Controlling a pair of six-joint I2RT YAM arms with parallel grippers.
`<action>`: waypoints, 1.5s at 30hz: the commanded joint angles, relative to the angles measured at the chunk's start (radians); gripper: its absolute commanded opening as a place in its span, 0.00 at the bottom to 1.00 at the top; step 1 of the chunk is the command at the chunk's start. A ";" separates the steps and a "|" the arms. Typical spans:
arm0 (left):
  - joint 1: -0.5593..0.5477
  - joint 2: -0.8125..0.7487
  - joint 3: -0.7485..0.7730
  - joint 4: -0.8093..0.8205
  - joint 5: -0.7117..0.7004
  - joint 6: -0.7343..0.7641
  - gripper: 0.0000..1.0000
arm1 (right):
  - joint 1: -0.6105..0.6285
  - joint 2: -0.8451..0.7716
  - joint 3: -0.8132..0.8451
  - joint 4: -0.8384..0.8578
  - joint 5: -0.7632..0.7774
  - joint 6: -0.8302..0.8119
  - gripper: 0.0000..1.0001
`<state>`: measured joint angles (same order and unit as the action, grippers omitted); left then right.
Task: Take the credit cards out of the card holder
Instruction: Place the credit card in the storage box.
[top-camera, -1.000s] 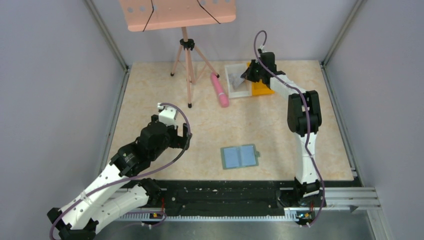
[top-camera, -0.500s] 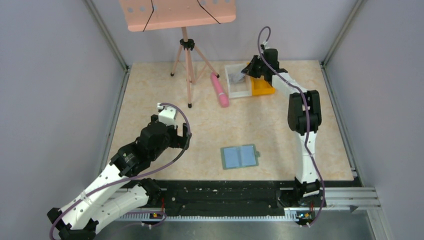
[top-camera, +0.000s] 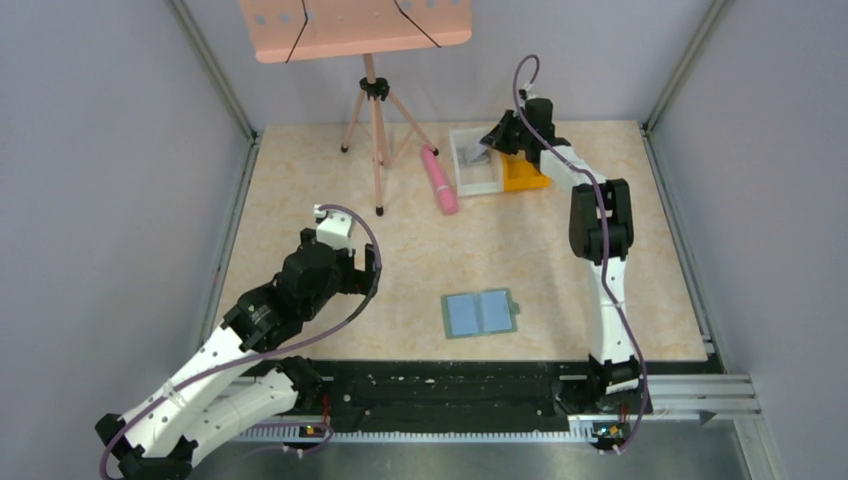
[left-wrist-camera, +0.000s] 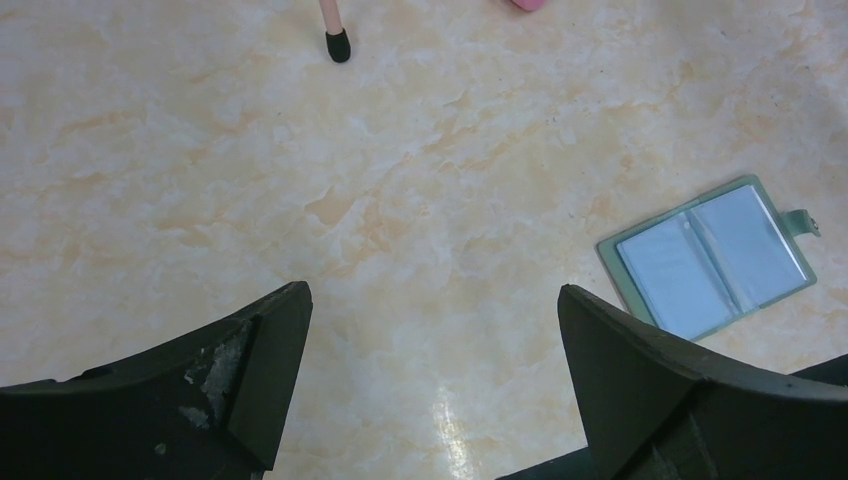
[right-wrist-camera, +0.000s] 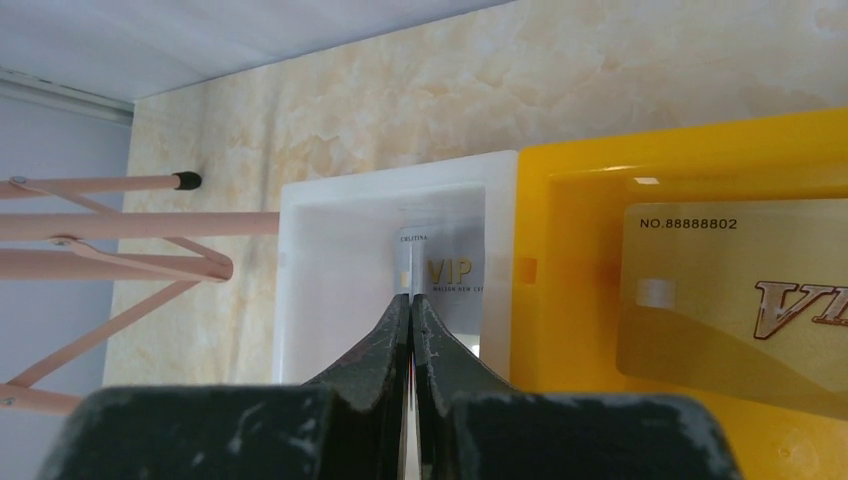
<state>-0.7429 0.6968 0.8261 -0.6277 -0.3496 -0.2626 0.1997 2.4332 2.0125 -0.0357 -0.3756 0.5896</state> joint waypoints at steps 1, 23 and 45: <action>0.007 0.006 -0.007 0.053 -0.016 -0.001 0.99 | -0.004 0.022 0.031 0.088 -0.001 0.019 0.00; 0.022 0.033 -0.003 0.059 -0.030 0.000 0.99 | 0.004 0.048 0.040 0.106 0.099 0.076 0.21; 0.027 0.031 0.013 0.051 -0.018 -0.021 0.99 | -0.002 -0.161 0.084 -0.175 0.224 -0.072 0.39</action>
<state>-0.7212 0.7353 0.8238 -0.6205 -0.3611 -0.2638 0.2066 2.4405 2.1193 -0.1307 -0.1722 0.5777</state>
